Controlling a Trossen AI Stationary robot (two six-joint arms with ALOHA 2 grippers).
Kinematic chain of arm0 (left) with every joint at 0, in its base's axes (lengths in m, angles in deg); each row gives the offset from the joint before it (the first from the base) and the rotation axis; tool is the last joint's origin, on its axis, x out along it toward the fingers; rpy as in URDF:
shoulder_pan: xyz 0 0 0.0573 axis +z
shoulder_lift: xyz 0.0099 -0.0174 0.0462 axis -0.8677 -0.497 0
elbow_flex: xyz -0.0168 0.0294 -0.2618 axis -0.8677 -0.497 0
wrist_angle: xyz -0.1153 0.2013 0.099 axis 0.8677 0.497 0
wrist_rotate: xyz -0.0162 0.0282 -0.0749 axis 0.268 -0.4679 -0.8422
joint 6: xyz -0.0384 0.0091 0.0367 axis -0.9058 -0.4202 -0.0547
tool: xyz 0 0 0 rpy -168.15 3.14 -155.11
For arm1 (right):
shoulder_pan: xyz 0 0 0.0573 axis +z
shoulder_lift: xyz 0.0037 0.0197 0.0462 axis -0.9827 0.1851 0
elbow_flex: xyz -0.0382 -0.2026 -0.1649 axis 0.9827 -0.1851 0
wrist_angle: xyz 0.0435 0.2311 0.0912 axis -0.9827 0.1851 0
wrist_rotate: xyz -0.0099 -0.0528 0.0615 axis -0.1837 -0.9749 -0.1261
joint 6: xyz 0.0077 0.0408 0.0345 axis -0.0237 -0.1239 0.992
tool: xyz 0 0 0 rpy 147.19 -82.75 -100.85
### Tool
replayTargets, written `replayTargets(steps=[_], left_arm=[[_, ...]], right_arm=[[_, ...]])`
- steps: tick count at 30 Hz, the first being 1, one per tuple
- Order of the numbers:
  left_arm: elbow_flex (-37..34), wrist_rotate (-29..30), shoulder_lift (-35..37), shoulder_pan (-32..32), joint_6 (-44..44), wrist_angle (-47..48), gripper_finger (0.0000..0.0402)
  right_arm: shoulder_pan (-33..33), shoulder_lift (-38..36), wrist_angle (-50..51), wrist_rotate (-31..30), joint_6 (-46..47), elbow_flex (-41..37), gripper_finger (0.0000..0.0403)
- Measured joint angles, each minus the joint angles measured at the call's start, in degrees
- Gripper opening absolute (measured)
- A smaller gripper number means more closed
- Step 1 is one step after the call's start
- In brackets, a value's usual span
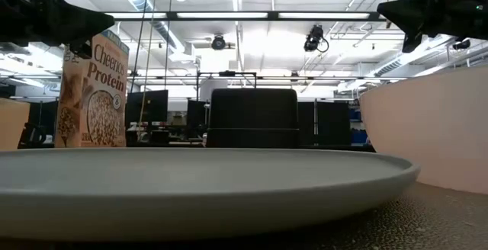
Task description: Arrange a breakfast setting
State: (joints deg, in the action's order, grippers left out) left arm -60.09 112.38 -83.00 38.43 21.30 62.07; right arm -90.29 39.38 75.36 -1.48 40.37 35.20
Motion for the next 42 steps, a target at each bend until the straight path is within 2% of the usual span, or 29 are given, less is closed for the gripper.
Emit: replayTargets(steps=[11, 19, 26, 37, 42], left_arm=[[-0.01, 0.86, 0.04, 0.36, -0.07, -3.67, 0.0014], [-0.01, 1.09, 0.0, 0.4, -8.1, -3.51, 0.0014], [0.37, 3.1, 0.02, 0.44, -9.2, -13.35, 0.0014], [14.09, 3.85, -0.53, 0.34, -3.16, -1.13, 0.0014], [25.21, 8.62, -7.54, 0.34, -2.12, 10.43, 0.0014]], right_arm=[[0.0, 0.02, 0.0, 0.0, -0.02, 0.0, 0.0018], [0.0, 0.01, 0.01, 0.02, -0.02, 0.0, 0.0018], [0.0, 0.02, 0.0, 0.0, 0.0, 0.0, 0.0018], [0.0, 0.02, -0.01, 0.0, -0.41, 0.0, 0.0018], [-0.11, 0.0, -3.56, -3.6, -15.28, 0.04, 0.0018]])
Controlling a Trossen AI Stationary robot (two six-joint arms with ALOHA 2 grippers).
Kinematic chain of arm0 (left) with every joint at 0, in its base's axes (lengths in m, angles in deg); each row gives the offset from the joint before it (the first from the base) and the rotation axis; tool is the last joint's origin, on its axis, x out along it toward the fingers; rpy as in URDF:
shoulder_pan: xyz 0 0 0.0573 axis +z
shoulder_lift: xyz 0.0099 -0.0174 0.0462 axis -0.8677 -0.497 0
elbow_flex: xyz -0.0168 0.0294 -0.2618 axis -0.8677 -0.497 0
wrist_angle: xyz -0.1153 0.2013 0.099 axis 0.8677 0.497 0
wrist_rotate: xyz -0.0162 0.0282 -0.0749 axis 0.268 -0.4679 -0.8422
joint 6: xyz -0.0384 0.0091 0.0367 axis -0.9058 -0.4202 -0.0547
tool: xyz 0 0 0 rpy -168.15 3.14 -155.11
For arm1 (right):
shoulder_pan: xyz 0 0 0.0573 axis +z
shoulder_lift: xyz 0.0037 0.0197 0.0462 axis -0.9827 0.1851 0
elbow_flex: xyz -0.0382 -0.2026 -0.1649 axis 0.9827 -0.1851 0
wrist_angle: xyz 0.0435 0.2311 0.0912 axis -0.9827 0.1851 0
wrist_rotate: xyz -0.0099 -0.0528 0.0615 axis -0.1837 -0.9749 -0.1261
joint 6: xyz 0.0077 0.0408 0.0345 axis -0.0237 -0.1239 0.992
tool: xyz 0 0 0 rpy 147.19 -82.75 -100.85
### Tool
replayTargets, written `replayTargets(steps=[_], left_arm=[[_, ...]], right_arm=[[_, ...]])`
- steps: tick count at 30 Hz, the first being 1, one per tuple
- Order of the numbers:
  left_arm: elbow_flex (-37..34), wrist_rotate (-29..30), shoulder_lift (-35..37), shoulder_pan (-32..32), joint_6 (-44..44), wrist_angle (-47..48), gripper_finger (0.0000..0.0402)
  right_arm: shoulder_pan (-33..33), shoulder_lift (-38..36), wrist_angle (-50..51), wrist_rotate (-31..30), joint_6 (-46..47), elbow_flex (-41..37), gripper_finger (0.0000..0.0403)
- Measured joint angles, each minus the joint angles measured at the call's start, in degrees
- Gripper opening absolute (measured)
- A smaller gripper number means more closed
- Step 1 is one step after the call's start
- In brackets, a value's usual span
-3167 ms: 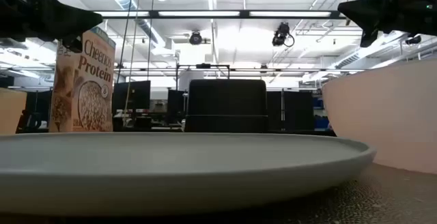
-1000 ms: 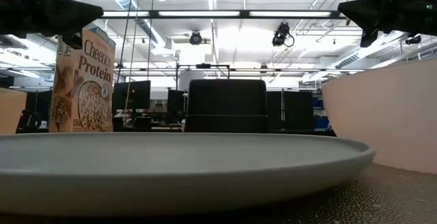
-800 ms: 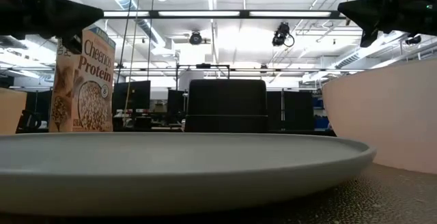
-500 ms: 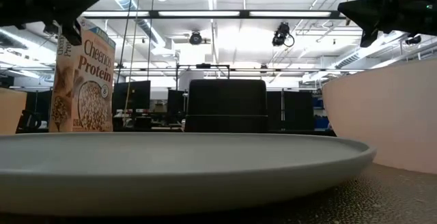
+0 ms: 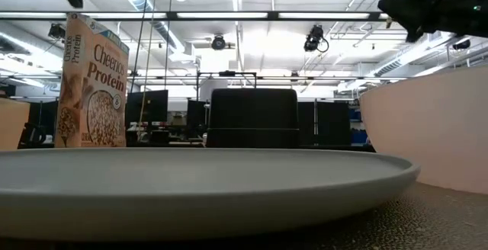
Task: Arrange a breakfast setting
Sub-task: Pour the cereal from the cereal box into the orange bowl
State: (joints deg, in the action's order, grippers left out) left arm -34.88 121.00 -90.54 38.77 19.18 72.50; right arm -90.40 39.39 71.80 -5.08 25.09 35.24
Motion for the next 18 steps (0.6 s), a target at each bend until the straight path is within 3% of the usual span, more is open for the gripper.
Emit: replayTargets(steps=[4, 8, 10, 14, 18], left_arm=[[9.21, 0.1, -9.03, 0.0, 2.29, 9.65, 0.0014], [15.94, 1.27, -16.21, 0.0, 4.01, 16.07, 0.0014], [19.54, 3.23, -19.1, -0.02, -2.31, 23.05, 0.0014], [27.75, 3.0, -24.3, 0.0, -21.44, 46.26, 0.0016], [33.45, -4.54, -29.98, 0.0, -40.37, 66.8, 0.0023]], right_arm=[[0.0, 0.0, -5.44, -1.34, -7.13, 0.0, 0.0018], [0.0, 0.02, -9.61, -1.3, -5.94, 0.0, 0.0018], [0.0, 0.0, -10.86, -1.11, -2.33, 0.0, 0.0018], [0.0, 0.03, -11.89, -0.93, 7.55, 0.0, 0.0018], [0.0, 0.0, -14.04, 2.45, 10.73, 0.0, 0.0018]])
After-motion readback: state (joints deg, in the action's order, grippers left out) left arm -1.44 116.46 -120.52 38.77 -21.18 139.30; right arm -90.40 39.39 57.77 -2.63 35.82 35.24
